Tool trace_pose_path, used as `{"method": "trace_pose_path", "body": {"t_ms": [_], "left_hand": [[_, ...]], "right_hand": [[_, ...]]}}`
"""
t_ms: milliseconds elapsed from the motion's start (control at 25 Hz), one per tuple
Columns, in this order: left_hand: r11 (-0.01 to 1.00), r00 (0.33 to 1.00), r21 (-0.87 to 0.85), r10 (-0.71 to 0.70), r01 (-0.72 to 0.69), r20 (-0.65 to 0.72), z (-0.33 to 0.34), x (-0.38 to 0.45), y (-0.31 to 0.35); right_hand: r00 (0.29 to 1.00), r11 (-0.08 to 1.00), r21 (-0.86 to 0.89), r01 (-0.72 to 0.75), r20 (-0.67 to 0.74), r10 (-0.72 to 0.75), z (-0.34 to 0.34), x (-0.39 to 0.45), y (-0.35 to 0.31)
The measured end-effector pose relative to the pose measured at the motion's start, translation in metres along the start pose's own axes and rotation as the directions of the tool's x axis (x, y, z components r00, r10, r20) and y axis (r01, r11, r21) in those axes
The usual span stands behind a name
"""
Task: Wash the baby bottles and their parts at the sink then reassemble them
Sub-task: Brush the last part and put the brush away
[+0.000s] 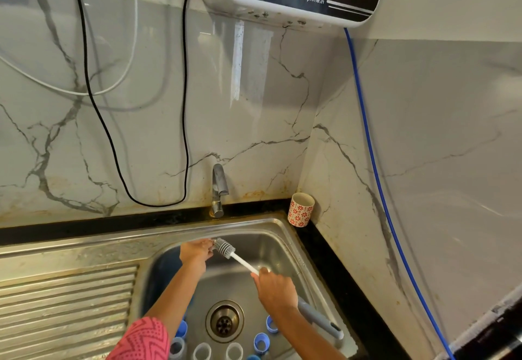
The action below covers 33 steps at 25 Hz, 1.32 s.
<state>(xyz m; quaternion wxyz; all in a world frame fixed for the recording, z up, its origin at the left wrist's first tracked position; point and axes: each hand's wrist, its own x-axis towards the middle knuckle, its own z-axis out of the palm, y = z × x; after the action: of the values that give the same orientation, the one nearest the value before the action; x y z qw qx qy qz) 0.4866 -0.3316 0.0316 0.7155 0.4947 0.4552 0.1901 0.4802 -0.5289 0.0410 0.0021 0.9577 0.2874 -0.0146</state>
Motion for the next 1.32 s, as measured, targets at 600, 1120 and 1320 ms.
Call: {"method": "trace_pose_path", "body": {"t_ms": [600,1120,1320], "left_hand": [[0.872,0.944,0.389,0.329,-0.296,-0.019,-0.014,-0.005,-0.014],[0.863,0.949,0.412,0.316,-0.292,0.01,-0.008,0.009,-0.016],[0.861,0.948,0.422,0.317,-0.283,-0.01,-0.013,0.009,-0.012]], "right_hand": [[0.987,0.959,0.239,-0.152,0.091,0.134,-0.005,0.02,-0.007],[0.981,0.914,0.372,-0.163,0.159,0.11,0.005,0.014,-0.002],[0.988,0.927,0.354,-0.126,0.129,0.085,0.01,0.008,-0.005]]}}
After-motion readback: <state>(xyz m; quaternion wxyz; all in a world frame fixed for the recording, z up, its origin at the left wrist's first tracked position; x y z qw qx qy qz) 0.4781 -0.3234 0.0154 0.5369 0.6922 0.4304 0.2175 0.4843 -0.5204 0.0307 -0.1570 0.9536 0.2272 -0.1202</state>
